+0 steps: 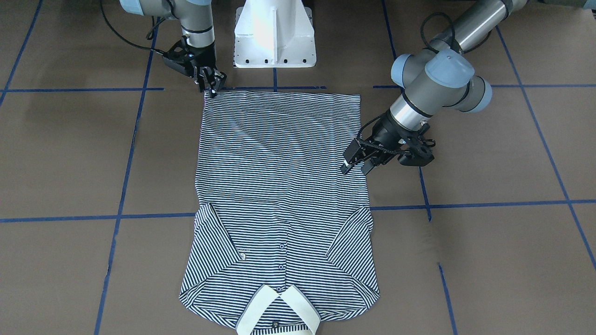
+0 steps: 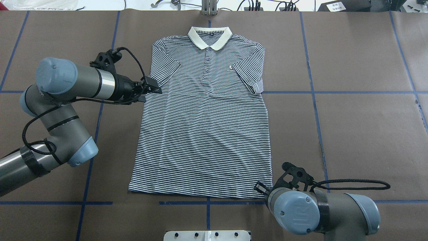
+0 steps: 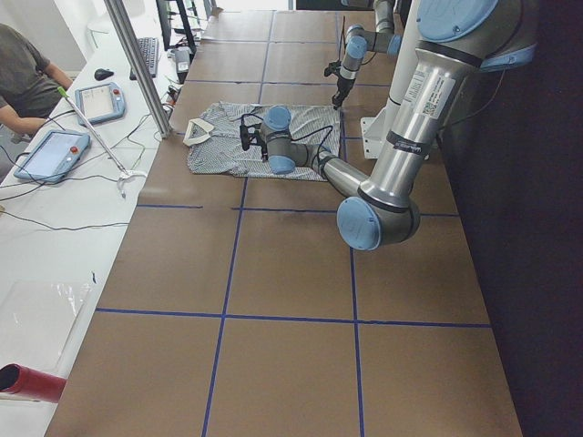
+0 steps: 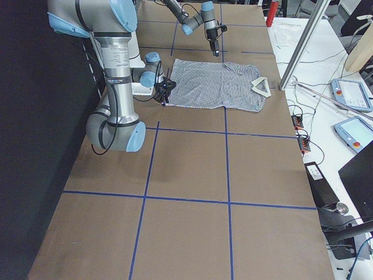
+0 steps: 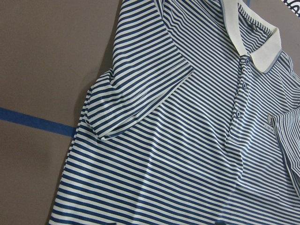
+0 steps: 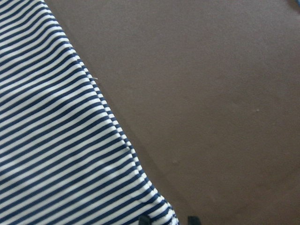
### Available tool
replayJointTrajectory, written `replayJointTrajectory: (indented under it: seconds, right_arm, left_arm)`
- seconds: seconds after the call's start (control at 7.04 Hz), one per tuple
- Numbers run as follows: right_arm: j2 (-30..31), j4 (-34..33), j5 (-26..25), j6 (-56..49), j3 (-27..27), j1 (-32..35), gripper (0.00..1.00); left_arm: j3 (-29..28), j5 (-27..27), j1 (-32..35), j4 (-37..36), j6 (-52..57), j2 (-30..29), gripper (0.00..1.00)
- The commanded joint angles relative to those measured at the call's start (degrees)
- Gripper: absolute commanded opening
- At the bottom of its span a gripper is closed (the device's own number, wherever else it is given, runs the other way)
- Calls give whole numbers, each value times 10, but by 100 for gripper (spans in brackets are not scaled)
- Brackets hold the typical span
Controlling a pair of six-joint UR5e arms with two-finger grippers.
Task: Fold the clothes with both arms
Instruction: 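Move the left gripper to the other near hem corner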
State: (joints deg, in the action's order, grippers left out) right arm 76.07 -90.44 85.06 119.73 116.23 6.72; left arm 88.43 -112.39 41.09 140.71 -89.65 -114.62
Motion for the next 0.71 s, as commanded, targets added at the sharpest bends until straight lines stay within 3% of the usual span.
replayJointTrajectory:
  seconds: [0.0, 0.14, 0.57]
  right_arm:
    - [0, 0, 0, 1, -1, -3, 6]
    - [0, 0, 0, 1, 2, -3, 0]
    - [0, -1, 7, 1, 31, 0, 0]
  left_arm:
    - [1, 0, 0, -1, 0, 2, 76]
    - [2, 0, 0, -1, 0, 0, 76]
    - [45, 10, -1, -10, -9, 16, 77]
